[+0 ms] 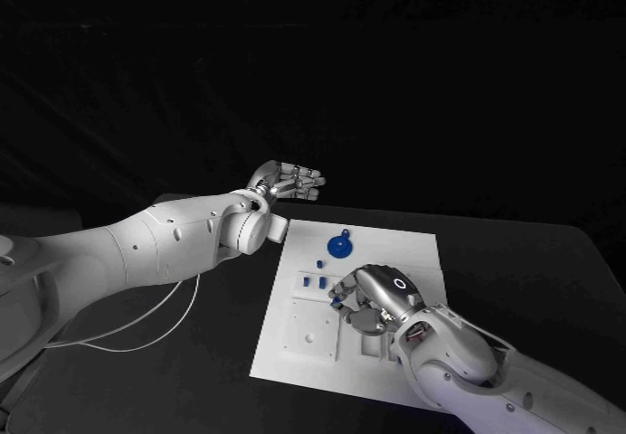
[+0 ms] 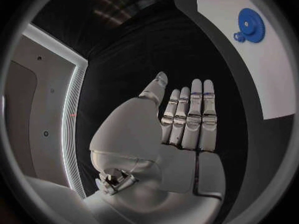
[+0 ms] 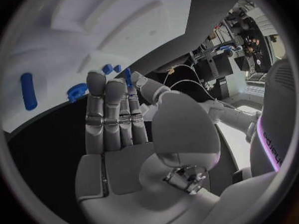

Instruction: Assemble the parts on the task board

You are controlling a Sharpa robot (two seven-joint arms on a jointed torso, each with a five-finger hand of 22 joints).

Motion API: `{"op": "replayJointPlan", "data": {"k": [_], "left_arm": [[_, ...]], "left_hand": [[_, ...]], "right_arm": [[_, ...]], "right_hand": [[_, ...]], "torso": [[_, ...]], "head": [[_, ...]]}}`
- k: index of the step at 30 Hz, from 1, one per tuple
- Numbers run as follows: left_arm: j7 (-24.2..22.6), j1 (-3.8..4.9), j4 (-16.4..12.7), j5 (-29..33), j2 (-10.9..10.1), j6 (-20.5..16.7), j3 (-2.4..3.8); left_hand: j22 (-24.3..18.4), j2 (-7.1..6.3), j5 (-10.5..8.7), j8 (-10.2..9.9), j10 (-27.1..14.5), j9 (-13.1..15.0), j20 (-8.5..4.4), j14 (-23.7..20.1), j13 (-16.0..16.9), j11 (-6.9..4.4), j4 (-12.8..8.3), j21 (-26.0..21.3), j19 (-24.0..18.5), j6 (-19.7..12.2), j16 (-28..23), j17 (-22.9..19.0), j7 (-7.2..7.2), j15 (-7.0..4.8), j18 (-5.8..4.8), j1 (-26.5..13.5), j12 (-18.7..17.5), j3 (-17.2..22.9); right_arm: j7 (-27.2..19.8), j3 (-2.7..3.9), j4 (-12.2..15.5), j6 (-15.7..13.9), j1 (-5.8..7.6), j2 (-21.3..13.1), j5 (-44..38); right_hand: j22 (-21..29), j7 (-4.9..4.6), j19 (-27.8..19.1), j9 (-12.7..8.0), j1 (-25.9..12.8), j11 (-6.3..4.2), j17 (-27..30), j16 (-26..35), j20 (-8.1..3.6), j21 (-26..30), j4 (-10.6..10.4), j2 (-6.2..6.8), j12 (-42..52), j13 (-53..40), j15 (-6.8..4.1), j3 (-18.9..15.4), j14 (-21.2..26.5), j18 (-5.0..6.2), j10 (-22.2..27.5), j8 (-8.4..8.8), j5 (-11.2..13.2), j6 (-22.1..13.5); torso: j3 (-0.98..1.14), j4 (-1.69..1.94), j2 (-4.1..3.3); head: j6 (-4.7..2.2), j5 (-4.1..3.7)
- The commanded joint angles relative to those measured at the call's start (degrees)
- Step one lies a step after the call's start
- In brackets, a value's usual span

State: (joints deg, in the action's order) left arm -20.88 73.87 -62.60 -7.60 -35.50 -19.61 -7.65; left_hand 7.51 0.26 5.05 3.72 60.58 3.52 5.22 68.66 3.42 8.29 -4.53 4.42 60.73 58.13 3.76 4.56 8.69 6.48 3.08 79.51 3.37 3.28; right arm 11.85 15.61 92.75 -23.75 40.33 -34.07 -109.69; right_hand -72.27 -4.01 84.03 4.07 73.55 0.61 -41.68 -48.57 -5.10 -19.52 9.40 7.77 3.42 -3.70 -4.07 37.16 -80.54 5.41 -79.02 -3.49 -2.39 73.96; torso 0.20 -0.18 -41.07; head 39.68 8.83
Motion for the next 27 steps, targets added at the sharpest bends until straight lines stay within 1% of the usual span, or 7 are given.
{"op": "replayJointPlan", "data": {"k": [1, 6, 8, 11, 19, 22, 27], "left_arm": [[-0.8, 0.04, 0.1, 0.5, 0.4, -0.7, 0.06], [-0.7, 0.04, 0.2, 0.5, 0.6, -0.7, 0.06], [-0.6, 0.04, 0.2, 0.5, 0.6, -0.7, 0.06], [-0.6, 0.04, 0.2, 0.5, 0.6, -0.6, 0.06], [-0.5, 0.02, 0.2, 0.5, 0.7, -0.5, 0.06], [-0.5, 0.01, 0.2, 0.5, 0.7, -0.4, 0.06], [-0.4, 0.00, 0.1, 0.5, 0.7, -0.3, 0.06]], "left_hand": [[-0.2, 0.05, -0.06, -0.1, -0.4, 0.0, 0.43, -0.6, 0.0, 0.11, -0.2, 0.3, -0.1, 0.1, -0.1, 0.0, -0.11, 0.05, 0.11, -0.1, 0.2, -0.3], [-0.3, 0.03, -0.07, -0.1, -0.4, 0.1, 0.47, -0.8, 0.0, 0.12, -0.2, 0.3, -0.1, 0.1, -0.1, -0.1, -0.11, 0.09, 0.13, -0.1, 0.2, -0.3], [-0.3, 0.03, -0.07, -0.1, -0.4, 0.1, 0.47, -0.8, 0.0, 0.12, -0.2, 0.3, -0.1, 0.1, -0.1, -0.1, -0.11, 0.09, 0.13, -0.1, 0.2, -0.3], [-0.3, 0.03, -0.07, -0.1, -0.4, 0.1, 0.47, -0.8, 0.0, 0.12, -0.2, 0.3, -0.1, 0.1, -0.1, -0.1, -0.11, 0.09, 0.13, -0.1, 0.2, -0.3], [-0.5, 0.03, -0.05, -0.1, -0.5, 0.0, 0.52, -0.8, 0.0, 0.15, -0.1, 0.3, -0.1, 0.0, -0.1, -0.1, -0.10, 0.12, 0.19, -0.1, 0.2, -0.3], [-0.5, 0.03, -0.05, -0.1, -0.5, 0.0, 0.52, -0.8, 0.0, 0.15, -0.1, 0.3, -0.1, 0.0, -0.1, -0.1, -0.10, 0.12, 0.19, -0.1, 0.2, -0.3], [-0.5, 0.03, -0.05, -0.1, -0.5, 0.0, 0.52, -0.8, 0.0, 0.15, -0.1, 0.3, -0.1, 0.0, -0.1, -0.1, -0.10, 0.12, 0.19, -0.1, 0.2, -0.3]], "right_arm": [[-0.5, -0.36, -0.7, 0.1, -0.43, 0.6, -2.6], [-0.1, -1.07, -1.8, 0.1, -0.96, 1.7, -3.5], [0.0, -1.20, -2.1, 0.2, -1.11, 2.0, -3.8], [0.2, -1.37, -2.4, 0.5, -1.24, 2.2, -4.0], [0.3, -1.64, -2.8, 1.0, -1.44, 2.4, -4.1], [0.2, -1.81, -2.9, 1.1, -1.50, 2.5, -4.2], [0.2, -2.12, -3.3, 1.2, -1.71, 2.7, -4.3]], "right_hand": [[0.1, -0.02, 2.3, 0.0, 0.5, 0.02, -0.1, 0.3, -0.43, -0.2, -0.1, 0.07, 0.2, 0.1, -0.05, 0.1, -0.5, 1.11, -0.4, -0.21, -0.4, 0.3], [0.1, -0.03, 2.3, 0.0, 0.5, 0.05, -0.1, 0.3, -0.49, -0.2, -0.1, 0.07, 0.2, 0.1, -0.07, 0.1, -0.5, 1.27, -0.3, -0.20, -0.4, 0.2], [0.1, -0.02, 2.3, 0.0, 0.5, 0.04, -0.1, 0.4, -0.46, -0.3, 0.0, 0.08, 0.2, 0.1, -0.06, 0.2, -0.5, 1.30, -0.4, -0.20, -0.4, 0.2], [0.1, -0.02, 2.3, 0.0, 0.5, 0.04, -0.1, 0.4, -0.44, -0.3, 0.0, 0.09, 0.2, 0.1, -0.06, 0.2, -0.5, 1.32, -0.4, -0.21, -0.4, 0.2], [0.1, -0.02, 2.3, 0.0, 0.5, 0.04, -0.1, 0.4, -0.44, -0.3, 0.0, 0.09, 0.2, 0.1, -0.06, 0.2, -0.5, 1.32, -0.4, -0.21, -0.4, 0.2], [0.1, -0.02, 2.3, 0.0, 0.5, 0.04, -0.1, 0.4, -0.44, -0.3, 0.0, 0.09, 0.2, 0.1, -0.06, 0.2, -0.5, 1.32, -0.4, -0.21, -0.4, 0.2], [0.2, -0.01, 2.3, 0.1, 0.4, 0.04, -0.2, 0.5, -0.40, -0.3, 0.1, 0.05, 0.2, 0.1, -0.05, 0.3, -0.6, 1.40, -0.4, -0.21, -0.4, 0.3]], "torso": [[0.06, -0.09, -0.06], [0.16, -0.10, -0.07], [0.14, -0.07, -0.07], [0.08, -0.07, -0.04], [0.00, -0.09, -0.02], [0.00, -0.06, -0.04], [0.02, -0.06, -0.04]], "head": [[0.19, 0.66], [0.99, 1.71], [1.26, 2.12], [1.49, 2.34], [1.75, 2.49], [1.79, 2.55], [1.99, 2.93]]}}
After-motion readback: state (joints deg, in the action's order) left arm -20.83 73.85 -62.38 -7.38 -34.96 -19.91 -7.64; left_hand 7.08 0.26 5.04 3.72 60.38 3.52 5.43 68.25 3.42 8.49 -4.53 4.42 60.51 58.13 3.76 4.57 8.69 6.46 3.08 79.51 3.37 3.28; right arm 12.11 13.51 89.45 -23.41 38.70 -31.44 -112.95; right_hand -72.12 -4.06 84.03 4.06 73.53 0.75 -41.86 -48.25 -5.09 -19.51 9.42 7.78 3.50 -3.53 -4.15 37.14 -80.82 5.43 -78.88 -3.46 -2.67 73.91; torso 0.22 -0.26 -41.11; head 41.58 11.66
